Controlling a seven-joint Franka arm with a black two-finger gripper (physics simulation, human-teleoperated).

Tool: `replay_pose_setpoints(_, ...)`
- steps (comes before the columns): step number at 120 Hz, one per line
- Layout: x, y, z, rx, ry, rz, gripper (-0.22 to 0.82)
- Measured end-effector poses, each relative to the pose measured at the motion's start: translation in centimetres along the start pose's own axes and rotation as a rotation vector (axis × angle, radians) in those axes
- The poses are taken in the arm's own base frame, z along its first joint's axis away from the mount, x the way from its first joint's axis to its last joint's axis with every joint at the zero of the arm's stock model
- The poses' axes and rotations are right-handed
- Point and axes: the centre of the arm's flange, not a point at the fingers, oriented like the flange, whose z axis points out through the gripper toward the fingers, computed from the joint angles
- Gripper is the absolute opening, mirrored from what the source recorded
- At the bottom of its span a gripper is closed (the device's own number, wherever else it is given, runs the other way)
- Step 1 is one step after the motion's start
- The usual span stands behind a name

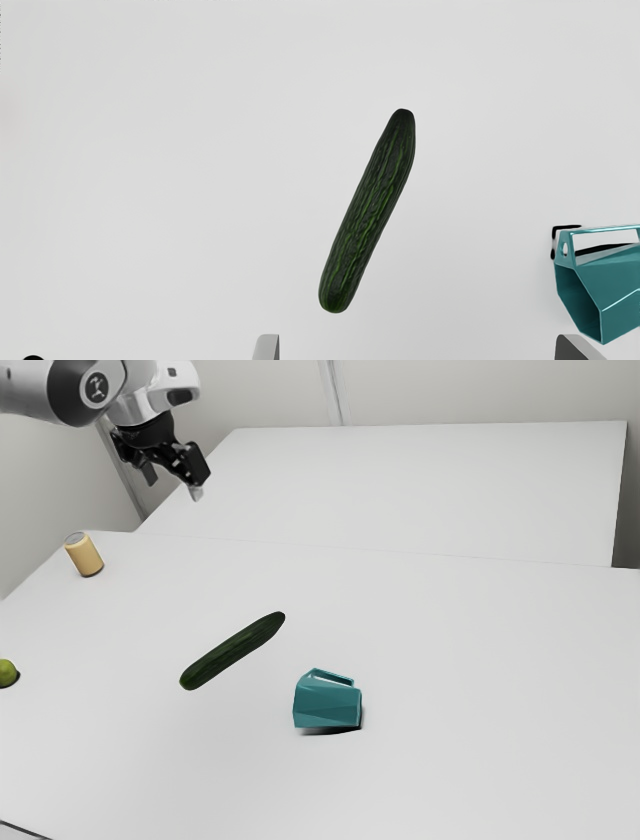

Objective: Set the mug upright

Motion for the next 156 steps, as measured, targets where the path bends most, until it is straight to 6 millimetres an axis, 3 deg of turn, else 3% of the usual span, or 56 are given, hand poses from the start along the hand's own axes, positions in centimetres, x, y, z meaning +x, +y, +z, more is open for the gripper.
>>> replay_pose_setpoints(20,0.2,0.2,0.8,-0.001,-0.001,-0.031,0.6)
replay_pose_setpoints(41,0.1,0.3,3.4,-0.073,-0.045,-0.083,0.6)
replay_pose_setpoints(51,-0.5,0.3,6.1,-0.164,-0.098,-0.132,0.6)
replay_pose_setpoints(73,-2.8,-0.6,14.5,-0.382,-0.269,-0.291,0.6)
replay_pose_setpoints(89,-3.6,-0.6,20.3,-0.513,-0.383,-0.392,0.6)
replay_pose_setpoints(101,-3.9,-0.5,23.6,-0.575,-0.445,-0.447,0.6)
replay_pose_setpoints(125,-5.0,3.8,28.2,-0.706,-0.566,-0.497,0.6)
replay_pose_setpoints(156,-6.7,6.5,32.5,-0.88,-0.673,-0.631,0.6)
